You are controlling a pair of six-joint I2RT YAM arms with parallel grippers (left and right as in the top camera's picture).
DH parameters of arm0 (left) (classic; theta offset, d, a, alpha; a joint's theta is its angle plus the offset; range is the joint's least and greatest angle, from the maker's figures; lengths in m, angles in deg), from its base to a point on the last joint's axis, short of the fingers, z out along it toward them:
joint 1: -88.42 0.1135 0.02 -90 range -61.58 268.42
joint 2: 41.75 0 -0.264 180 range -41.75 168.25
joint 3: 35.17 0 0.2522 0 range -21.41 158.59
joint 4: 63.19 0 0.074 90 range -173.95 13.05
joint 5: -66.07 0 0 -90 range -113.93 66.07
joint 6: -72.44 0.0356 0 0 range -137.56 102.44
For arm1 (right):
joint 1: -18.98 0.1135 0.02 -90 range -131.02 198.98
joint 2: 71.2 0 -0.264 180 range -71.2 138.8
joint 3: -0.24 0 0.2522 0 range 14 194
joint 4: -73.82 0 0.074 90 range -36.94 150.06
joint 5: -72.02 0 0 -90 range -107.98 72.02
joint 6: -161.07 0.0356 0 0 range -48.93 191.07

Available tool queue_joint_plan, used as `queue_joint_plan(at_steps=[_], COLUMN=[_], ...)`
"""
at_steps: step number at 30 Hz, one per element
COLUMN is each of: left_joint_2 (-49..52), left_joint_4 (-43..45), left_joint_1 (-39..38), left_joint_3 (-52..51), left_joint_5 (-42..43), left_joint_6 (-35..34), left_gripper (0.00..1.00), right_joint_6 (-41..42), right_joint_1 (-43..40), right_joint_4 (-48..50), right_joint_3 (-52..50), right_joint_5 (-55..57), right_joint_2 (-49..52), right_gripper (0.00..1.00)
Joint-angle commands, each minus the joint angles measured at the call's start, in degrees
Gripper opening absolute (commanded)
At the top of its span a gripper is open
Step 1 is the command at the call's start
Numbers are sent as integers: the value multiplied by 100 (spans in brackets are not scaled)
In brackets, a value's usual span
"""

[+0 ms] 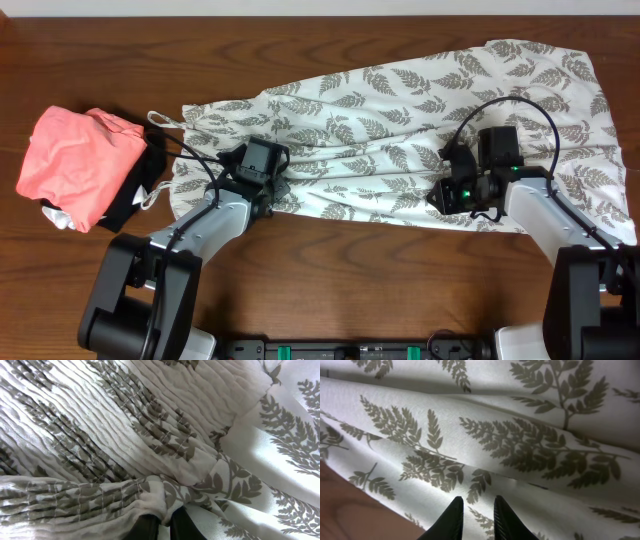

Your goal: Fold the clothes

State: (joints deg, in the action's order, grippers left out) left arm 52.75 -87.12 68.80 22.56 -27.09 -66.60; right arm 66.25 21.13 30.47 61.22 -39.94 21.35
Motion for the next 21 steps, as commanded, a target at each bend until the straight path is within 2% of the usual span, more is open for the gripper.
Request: queue_joint_plan(at_steps=[1,21], left_joint_2=[240,240], left_joint_4=[-133,-131], left_joint_1=[24,24], left_joint_3=[-76,-76], left_joint_5=[-48,-50], left_joint_6=[101,101], left_gripper=[11,11], right_joint_6=[-85,-87], right_joint_1=[125,168], right_joint_4=[42,90], right_joint_3=[-20,-284], right_joint_5=[127,487], right_joint_2=[39,186], right_gripper=[20,20])
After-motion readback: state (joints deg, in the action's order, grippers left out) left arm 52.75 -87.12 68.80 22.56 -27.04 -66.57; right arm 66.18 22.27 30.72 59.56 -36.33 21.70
